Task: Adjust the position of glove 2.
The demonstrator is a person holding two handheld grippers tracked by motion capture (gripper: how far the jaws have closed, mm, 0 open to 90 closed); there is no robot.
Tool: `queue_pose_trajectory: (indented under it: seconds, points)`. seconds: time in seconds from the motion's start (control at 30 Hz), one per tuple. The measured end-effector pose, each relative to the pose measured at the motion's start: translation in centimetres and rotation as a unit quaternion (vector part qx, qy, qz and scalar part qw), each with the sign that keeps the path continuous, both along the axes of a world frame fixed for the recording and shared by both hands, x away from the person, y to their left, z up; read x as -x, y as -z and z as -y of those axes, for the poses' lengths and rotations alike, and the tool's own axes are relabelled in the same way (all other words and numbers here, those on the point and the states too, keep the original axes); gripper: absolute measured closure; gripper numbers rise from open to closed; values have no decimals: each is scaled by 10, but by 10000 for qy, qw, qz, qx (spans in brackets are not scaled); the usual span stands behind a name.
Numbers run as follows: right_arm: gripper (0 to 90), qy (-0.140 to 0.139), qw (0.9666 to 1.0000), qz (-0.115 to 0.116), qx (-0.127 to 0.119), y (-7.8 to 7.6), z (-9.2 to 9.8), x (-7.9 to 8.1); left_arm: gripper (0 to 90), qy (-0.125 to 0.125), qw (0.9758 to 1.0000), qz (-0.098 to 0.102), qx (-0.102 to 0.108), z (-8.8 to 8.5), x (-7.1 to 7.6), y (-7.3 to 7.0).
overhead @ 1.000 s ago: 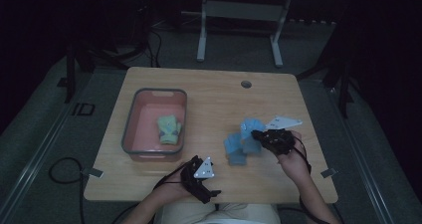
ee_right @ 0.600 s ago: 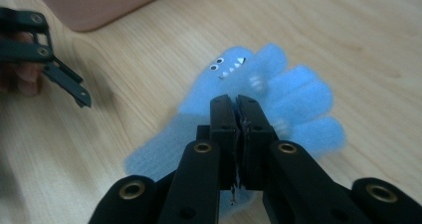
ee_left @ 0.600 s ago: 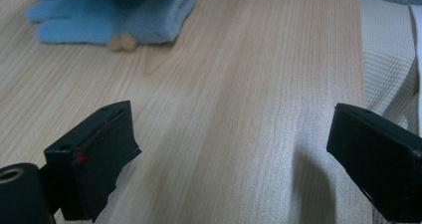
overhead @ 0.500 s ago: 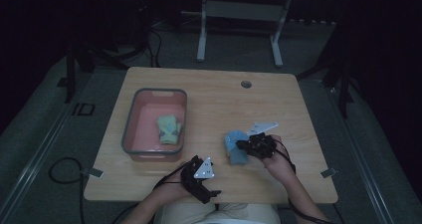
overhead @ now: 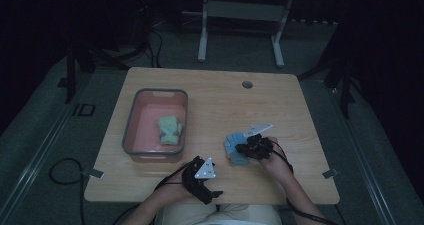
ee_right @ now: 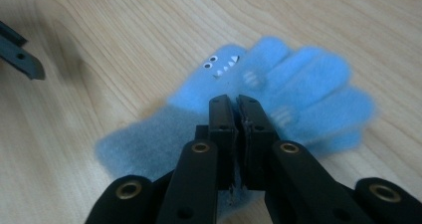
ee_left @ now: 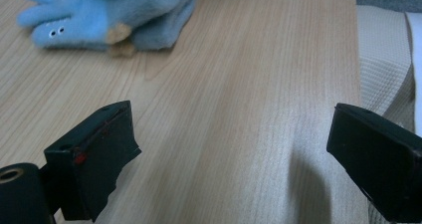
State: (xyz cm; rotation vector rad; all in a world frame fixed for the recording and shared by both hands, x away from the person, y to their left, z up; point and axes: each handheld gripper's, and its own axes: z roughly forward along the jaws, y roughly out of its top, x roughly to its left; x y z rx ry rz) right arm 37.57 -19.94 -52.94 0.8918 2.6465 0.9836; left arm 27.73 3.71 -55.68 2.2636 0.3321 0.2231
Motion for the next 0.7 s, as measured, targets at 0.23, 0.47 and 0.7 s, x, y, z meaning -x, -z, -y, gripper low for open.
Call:
queue_pose_trajectory:
  seconds: [0.23,0.47,0.7]
  points:
    - [713,89,9998,135,-149,-8,5,3,62,-27,10000,68,-11,7,1,-11]
    - [600,319,9981,374,-361,-24,26,6,96,-31,9995,286,-118,24,-7,-22]
    - [599,624,9958,388,-555,-28,39,-6,177,300,9949,900,-338,51,-30,-28]
